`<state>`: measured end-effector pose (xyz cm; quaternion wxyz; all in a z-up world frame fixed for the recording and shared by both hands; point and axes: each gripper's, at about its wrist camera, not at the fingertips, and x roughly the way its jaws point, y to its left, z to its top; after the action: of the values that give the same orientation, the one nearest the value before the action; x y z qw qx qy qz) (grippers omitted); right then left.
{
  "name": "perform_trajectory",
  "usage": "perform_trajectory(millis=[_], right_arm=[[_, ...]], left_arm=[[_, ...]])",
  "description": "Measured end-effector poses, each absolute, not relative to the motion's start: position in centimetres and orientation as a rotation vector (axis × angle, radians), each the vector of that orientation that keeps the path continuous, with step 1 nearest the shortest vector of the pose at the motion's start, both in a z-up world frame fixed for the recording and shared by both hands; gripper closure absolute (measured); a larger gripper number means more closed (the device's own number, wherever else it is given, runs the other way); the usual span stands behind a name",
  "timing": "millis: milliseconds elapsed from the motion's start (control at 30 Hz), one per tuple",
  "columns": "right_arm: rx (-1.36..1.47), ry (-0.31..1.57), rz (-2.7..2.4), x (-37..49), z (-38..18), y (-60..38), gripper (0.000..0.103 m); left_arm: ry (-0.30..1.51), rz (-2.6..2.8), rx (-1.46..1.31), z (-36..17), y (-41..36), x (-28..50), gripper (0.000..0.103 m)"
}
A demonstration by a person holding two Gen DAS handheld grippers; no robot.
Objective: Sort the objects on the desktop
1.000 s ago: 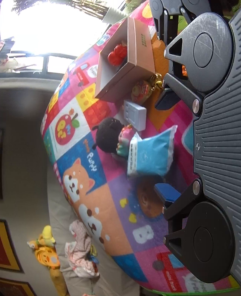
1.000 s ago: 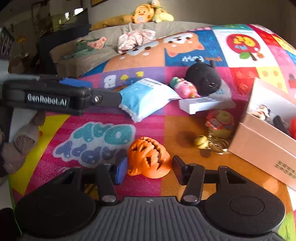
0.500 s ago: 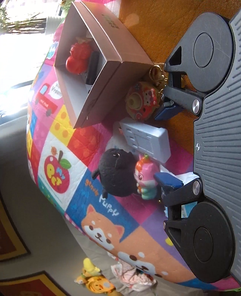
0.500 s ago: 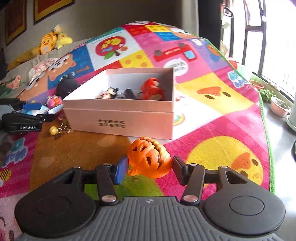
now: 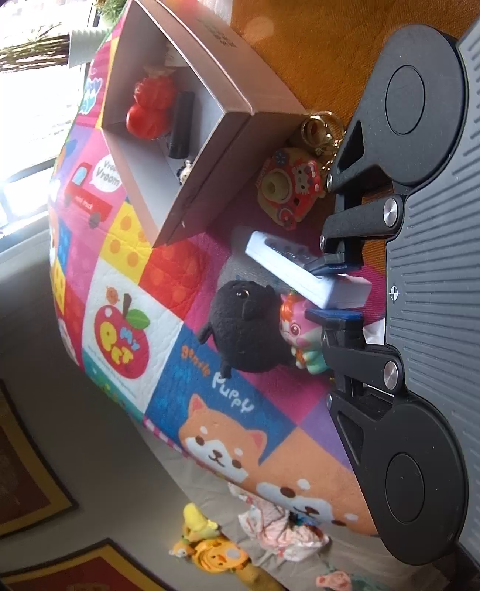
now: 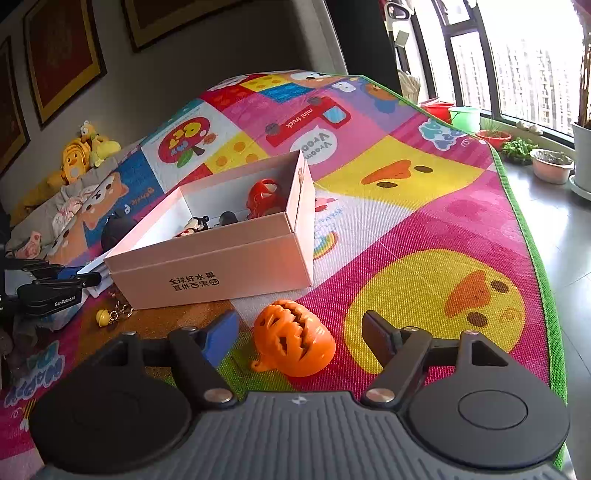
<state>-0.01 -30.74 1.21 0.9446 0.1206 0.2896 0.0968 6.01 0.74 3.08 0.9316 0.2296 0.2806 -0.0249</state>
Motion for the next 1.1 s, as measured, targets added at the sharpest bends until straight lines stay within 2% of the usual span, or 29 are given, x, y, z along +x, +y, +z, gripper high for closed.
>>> perform_trajectory(millis=[200,433,667,700,767,900,1033,1100], right_arm=[[0.262,0.564,0.204,-0.4,1.3,-31.0,0.022],[0.253,0.563,0.199,-0.4,1.3,-30.8,0.020],[0.248,0.566,0.182,-0.4,1.3,-30.7,0.016],[0.249,0.568,0.181,-0.4,1.3,-30.7,0.015],[0.250,0.570,0.179,-0.4,1.2,-30.7,0.014],[0.247,0.567,0.174,-0.4,1.3,-30.7,0.008],[0.241,0.569,0.170,-0.3,1.2,-30.6,0.007],[0.239,0.569,0.168,-0.3,1.2,-30.6,0.007]], left_arm=[[0.572,-0.132,0.402,5.3,0.3,-0.1,0.082],[0.691,-0.409,0.129,5.9,-1.2,-4.2,0.081],[0.662,-0.234,0.245,3.5,-1.6,-2.4,0.077],[0.651,-0.191,0.264,3.4,-1.2,-2.2,0.074],[0.626,-0.083,0.299,3.5,0.1,-1.8,0.054],[0.679,-0.028,0.177,4.0,3.0,-1.8,0.046],[0.822,-0.180,-0.060,3.6,3.6,-3.0,0.028],[0.879,-0.273,-0.112,3.0,2.6,-3.5,0.026]])
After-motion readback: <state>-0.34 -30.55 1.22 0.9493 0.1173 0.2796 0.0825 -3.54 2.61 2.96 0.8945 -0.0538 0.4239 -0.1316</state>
